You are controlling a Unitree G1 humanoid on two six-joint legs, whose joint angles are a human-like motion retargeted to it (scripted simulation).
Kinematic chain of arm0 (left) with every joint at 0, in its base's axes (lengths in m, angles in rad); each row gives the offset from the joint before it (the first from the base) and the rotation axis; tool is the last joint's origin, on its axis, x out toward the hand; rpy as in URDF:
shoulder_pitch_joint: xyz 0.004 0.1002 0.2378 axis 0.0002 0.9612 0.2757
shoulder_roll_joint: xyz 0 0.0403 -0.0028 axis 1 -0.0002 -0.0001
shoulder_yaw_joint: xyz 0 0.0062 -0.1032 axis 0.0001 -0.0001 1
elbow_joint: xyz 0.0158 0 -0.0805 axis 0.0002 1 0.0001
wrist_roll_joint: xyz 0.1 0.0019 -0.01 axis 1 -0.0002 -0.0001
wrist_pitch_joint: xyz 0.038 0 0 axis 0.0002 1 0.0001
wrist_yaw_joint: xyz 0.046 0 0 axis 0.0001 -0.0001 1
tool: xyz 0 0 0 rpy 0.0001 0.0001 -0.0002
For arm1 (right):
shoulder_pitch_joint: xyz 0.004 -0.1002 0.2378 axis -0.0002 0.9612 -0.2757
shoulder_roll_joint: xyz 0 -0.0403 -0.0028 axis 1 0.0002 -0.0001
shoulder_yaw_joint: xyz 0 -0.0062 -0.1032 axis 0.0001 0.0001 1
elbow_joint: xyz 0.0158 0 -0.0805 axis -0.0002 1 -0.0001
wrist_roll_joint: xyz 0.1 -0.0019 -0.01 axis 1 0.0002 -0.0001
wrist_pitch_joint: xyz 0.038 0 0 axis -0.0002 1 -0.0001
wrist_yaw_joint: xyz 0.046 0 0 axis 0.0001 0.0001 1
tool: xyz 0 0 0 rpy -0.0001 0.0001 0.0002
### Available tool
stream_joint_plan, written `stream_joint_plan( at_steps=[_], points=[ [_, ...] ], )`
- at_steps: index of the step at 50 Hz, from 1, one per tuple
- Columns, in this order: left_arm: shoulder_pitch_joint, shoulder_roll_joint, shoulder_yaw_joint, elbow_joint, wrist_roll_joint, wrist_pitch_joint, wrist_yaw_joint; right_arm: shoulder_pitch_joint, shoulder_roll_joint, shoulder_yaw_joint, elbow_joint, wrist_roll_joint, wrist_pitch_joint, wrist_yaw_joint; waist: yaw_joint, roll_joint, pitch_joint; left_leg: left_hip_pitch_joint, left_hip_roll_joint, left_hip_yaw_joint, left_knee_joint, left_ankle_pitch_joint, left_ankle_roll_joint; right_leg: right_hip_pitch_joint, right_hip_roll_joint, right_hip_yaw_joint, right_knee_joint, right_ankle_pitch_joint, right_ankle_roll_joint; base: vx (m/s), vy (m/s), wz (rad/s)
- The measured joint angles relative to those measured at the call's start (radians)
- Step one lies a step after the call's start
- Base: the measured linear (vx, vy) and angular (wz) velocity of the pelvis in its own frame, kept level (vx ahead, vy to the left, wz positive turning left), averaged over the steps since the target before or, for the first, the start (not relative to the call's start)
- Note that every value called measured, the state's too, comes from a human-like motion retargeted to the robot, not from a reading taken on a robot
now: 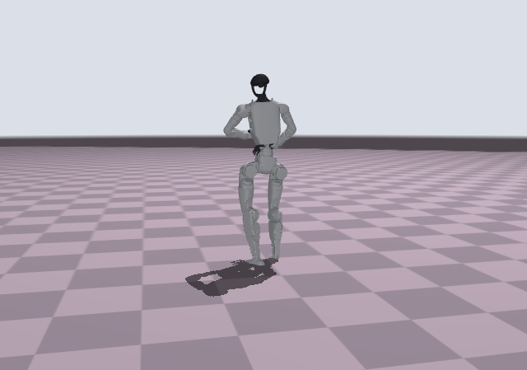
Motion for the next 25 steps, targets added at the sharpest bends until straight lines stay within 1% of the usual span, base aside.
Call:
stream_joint_plan(
  at_steps=[6,10,16,25],
  points=[
    [0.047,-0.022,0.085,0.024,-0.066,-0.011,0.005,-0.011,-0.032,-0.110,-0.196,0.045,-0.001,-0.092,-0.012,-0.001,0.000,0.004,-0.002,0.013,0.000,0.003,0.004,-0.002,0.000,0.008,-0.004,0.003,0.011,0.00,0.00,-0.21],
    [0.063,-0.021,0.117,0.026,-0.080,-0.029,0.028,-0.017,-0.023,-0.147,-0.237,0.034,0.007,-0.150,-0.013,-0.002,-0.003,0.008,-0.005,0.019,0.002,0.004,0.006,-0.001,-0.001,0.013,-0.005,0.001,0.016,0.00,-0.01,-0.21],
    [0.029,-0.026,0.109,0.008,-0.034,-0.056,0.064,-0.041,0.023,-0.093,-0.085,-0.027,0.018,-0.167,-0.005,-0.003,-0.008,0.015,-0.004,0.032,0.006,0.003,0.008,0.004,0.001,0.022,-0.013,0.002,0.025,0.01,-0.01,-0.21],
    [-0.064,-0.048,0.046,-0.035,0.093,-0.093,0.062,-0.076,0.116,0.045,0.192,-0.106,0.017,-0.077,0.000,-0.001,-0.009,0.015,0.003,0.053,0.023,-0.003,0.010,0.003,0.009,0.038,-0.020,0.004,0.030,0.01,-0.02,-0.17]
  ],
)
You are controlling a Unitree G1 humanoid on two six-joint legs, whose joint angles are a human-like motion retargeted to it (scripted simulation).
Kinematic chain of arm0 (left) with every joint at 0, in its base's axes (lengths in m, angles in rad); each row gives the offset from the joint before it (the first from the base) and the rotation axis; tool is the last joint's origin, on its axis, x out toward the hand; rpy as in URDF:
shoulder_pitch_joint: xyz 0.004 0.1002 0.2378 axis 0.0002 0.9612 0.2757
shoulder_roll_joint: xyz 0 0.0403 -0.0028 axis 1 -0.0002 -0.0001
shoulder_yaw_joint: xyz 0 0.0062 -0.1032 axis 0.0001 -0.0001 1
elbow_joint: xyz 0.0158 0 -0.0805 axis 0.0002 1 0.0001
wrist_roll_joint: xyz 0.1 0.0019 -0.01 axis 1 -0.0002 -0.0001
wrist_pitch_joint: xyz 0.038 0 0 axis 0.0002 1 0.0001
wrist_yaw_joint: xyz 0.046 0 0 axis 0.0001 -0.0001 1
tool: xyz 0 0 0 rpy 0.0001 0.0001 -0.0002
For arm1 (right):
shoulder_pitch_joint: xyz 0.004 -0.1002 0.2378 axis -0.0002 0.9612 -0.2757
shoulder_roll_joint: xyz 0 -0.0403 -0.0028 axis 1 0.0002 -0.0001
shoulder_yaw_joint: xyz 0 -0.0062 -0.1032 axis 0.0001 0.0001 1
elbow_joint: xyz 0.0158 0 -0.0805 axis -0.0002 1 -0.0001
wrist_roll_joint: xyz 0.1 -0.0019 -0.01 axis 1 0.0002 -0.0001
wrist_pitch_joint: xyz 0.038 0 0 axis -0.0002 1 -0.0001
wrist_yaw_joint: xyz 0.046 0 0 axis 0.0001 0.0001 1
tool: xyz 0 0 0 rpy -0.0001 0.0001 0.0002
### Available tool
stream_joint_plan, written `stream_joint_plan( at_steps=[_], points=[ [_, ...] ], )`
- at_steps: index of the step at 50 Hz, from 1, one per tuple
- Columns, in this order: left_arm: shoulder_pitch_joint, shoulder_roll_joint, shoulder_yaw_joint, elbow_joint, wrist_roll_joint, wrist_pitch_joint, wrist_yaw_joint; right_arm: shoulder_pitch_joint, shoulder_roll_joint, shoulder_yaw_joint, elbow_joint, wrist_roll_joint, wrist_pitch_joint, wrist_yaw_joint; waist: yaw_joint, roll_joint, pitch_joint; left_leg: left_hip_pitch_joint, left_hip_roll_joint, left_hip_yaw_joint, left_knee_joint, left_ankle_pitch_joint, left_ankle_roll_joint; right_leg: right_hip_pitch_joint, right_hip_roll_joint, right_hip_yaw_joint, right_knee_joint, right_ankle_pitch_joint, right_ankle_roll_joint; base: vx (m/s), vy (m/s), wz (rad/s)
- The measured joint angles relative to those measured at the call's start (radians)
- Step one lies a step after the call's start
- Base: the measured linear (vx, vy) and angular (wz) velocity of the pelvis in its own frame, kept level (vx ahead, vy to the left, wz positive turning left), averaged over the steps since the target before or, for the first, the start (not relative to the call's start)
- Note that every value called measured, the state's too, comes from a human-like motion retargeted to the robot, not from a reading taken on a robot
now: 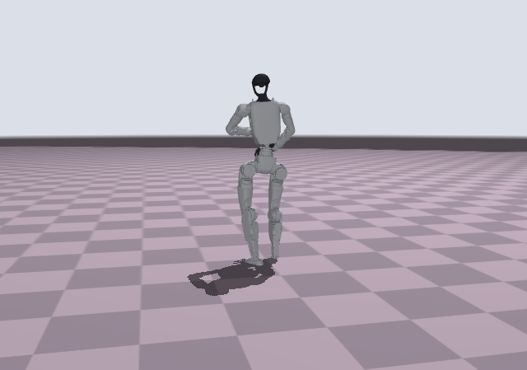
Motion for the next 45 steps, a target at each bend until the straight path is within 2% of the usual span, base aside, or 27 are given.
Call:
stream_joint_plan(
  at_steps=[21,36,45],
  points=[
    [-0.065,0.033,-0.026,-0.047,0.149,-0.023,-0.081,0.022,0.020,0.033,0.120,-0.046,-0.009,0.176,-0.008,-0.001,-0.006,-0.020,0.015,0.036,0.053,-0.018,0.006,-0.021,0.014,0.034,0.010,-0.004,0.006,0.00,0.00,0.00],
    [-0.037,0.029,0.052,-0.064,0.141,0.024,-0.177,0.060,0.042,-0.014,0.215,0.027,0.032,0.320,0.017,0.000,0.007,-0.014,0.002,0.050,0.033,-0.012,0.015,-0.039,0.010,0.046,0.027,-0.010,0.020,0.00,0.00,0.00],
    [-0.030,0.028,0.070,-0.058,0.149,0.051,-0.214,0.033,0.027,-0.025,0.101,0.100,0.029,0.362,0.032,0.000,0.012,-0.021,-0.004,0.061,0.008,-0.002,0.018,-0.050,0.008,0.048,0.007,0.009,0.026,0.00,0.00,0.00]
  ],
)
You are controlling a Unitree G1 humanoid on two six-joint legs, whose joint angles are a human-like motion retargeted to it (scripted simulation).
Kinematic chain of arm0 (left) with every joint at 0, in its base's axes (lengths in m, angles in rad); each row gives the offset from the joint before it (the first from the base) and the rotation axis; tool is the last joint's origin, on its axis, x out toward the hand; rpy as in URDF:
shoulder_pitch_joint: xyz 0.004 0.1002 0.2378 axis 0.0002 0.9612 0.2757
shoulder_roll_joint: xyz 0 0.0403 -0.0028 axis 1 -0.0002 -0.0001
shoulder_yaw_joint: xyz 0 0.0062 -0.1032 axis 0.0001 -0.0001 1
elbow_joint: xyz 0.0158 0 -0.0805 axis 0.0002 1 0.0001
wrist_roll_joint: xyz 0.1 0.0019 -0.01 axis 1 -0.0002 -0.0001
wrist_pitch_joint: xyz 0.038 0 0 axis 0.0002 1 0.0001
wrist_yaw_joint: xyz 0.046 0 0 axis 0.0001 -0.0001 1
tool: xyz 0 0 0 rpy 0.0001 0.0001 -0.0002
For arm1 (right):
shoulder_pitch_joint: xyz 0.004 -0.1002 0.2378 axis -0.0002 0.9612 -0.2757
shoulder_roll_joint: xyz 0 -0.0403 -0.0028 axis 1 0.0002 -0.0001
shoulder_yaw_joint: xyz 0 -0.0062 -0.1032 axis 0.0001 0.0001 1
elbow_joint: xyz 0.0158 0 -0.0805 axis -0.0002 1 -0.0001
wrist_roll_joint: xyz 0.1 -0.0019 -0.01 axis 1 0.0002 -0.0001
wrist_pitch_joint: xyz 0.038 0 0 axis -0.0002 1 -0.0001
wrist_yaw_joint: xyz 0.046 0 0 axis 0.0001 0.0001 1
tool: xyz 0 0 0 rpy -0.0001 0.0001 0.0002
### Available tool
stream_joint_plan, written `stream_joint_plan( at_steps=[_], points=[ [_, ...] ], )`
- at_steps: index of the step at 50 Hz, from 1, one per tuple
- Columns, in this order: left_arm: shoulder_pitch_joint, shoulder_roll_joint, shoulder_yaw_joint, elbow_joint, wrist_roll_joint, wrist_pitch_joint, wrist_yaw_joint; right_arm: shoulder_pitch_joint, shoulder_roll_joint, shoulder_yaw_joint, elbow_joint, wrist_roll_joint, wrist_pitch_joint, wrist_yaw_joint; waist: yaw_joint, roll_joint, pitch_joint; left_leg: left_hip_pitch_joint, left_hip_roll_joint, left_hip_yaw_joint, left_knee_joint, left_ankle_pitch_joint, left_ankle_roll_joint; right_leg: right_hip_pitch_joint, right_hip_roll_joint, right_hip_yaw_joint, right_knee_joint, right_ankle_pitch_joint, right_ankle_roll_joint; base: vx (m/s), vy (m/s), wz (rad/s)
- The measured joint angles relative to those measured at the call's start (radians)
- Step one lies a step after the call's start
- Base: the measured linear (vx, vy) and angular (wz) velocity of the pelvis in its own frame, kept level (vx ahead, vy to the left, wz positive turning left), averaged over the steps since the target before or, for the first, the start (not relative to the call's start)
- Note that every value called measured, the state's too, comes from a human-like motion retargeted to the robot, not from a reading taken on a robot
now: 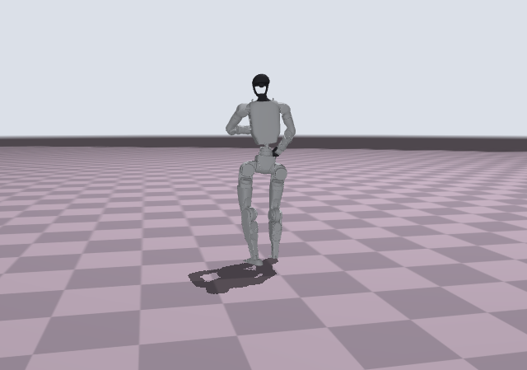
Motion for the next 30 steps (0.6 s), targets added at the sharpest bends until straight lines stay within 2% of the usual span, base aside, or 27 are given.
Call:
stream_joint_plan(
  at_steps=[9,16,21,30],
  points=[
    [0.022,-0.029,0.011,0.072,0.040,0.008,0.020,-0.145,-0.064,-0.008,-0.432,0.115,-0.050,-0.015,-0.019,0.002,0.002,-0.013,0.001,0.027,-0.022,0.012,-0.002,-0.010,-0.001,-0.012,-0.035,0.039,0.010,0.00,0.00,0.00],
    [0.060,-0.052,0.056,0.150,0.079,0.003,0.052,-0.210,-0.098,-0.071,-0.752,0.172,-0.067,-0.051,-0.034,0.002,0.001,-0.027,-0.002,0.040,-0.037,0.025,0.006,-0.020,-0.006,-0.024,-0.062,0.069,0.015,0.00,0.00,0.00],
    [0.099,-0.054,0.096,0.202,0.108,0.008,0.065,-0.154,-0.130,-0.143,-0.835,0.150,-0.063,-0.091,-0.033,0.002,0.000,-0.035,-0.003,0.044,-0.048,0.031,0.011,-0.020,-0.006,-0.028,-0.091,0.092,0.017,0.00,0.00,0.00],
    [0.201,-0.046,0.164,0.294,0.165,0.019,0.085,0.065,-0.180,-0.249,-0.825,0.096,-0.061,-0.131,-0.023,0.009,0.001,-0.034,-0.003,0.051,-0.070,0.036,0.014,0.000,-0.003,-0.031,-0.155,0.129,0.021,0.00,0.00,0.00]
  ],
)
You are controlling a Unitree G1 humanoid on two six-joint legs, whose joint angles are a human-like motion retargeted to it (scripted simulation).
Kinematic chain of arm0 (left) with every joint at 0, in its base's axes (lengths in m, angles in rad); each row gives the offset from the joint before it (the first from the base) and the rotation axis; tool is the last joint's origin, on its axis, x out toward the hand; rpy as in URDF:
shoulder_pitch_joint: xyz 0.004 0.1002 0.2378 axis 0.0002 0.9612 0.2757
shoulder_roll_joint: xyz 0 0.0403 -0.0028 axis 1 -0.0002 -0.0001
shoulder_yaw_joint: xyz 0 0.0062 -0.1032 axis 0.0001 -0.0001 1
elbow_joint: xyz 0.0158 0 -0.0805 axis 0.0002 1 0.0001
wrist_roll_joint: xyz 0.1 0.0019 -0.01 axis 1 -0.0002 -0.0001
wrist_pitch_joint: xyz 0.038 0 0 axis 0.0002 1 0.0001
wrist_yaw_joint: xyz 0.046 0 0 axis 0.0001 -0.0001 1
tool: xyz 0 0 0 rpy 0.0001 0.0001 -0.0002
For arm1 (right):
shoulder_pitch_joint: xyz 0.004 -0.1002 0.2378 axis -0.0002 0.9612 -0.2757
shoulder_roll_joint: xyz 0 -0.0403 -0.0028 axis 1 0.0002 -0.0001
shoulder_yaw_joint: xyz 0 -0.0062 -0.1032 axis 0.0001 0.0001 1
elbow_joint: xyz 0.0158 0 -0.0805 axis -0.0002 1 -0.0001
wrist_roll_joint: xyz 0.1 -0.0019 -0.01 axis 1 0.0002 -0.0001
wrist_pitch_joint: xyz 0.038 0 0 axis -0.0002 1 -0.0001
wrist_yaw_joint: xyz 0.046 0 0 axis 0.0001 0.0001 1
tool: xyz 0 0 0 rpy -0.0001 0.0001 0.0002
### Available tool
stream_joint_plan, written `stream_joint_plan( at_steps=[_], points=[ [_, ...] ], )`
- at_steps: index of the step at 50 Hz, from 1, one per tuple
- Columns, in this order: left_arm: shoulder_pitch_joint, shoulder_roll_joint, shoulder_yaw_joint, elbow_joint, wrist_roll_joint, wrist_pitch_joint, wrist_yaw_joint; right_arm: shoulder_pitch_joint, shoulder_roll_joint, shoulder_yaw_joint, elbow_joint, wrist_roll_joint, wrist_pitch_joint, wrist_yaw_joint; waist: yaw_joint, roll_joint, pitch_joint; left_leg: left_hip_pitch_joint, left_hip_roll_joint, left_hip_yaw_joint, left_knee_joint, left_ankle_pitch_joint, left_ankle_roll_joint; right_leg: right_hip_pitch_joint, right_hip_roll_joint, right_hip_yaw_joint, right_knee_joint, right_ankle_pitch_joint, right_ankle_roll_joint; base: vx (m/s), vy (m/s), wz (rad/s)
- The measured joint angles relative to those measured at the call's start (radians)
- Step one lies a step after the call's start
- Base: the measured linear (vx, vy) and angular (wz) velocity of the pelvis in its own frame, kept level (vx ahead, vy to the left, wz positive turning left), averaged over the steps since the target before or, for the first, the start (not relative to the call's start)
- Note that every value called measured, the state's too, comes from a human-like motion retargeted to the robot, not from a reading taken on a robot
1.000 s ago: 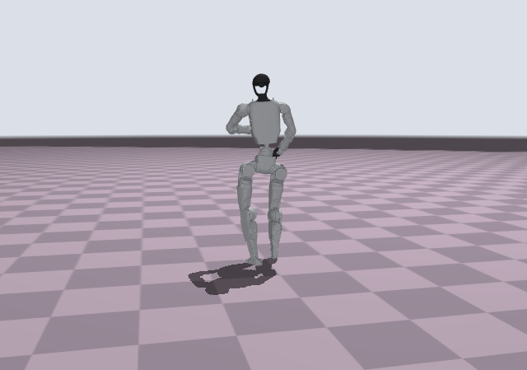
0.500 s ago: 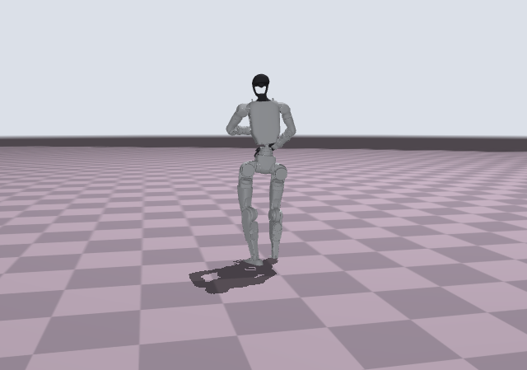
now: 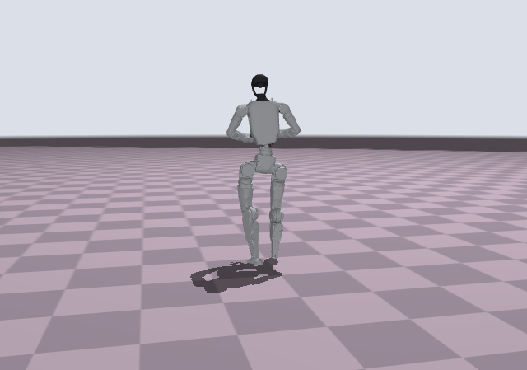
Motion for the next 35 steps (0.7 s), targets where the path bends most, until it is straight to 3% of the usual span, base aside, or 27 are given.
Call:
stream_joint_plan(
  at_steps=[10,17,25,35],
  points=[
    [0.048,-0.041,0.014,0.123,0.083,0.023,0.017,0.046,-0.027,-0.014,-0.029,-0.036,-0.021,0.000,0.022,-0.005,-0.005,0.013,-0.004,0.011,-0.026,0.012,0.005,0.016,0.002,-0.002,-0.038,0.026,0.004,0.00,0.00,0.00],
    [-0.008,-0.068,-0.080,0.210,0.156,0.042,-0.013,-0.251,-0.038,0.077,-0.187,-0.024,-0.039,0.049,0.034,-0.030,-0.016,0.015,-0.002,0.018,-0.009,0.012,0.007,0.005,0.002,0.001,0.000,0.015,0.004,0.00,0.00,0.00],
    [-0.085,-0.082,-0.154,0.269,0.192,0.031,-0.059,-0.647,0.090,0.158,-0.322,0.028,-0.020,0.099,0.018,-0.062,-0.016,0.009,0.002,0.020,0.020,0.009,0.012,-0.023,0.002,0.003,0.066,-0.005,0.003,0.00,0.00,0.00],
    [-0.127,-0.044,-0.155,0.230,0.170,-0.008,-0.059,-0.700,0.153,0.170,-0.330,0.040,-0.013,0.095,0.007,-0.088,-0.020,0.018,-0.004,0.023,-0.001,0.019,0.007,-0.031,0.004,0.000,0.080,-0.006,0.011,0.00,0.00,0.00]
  ],
)
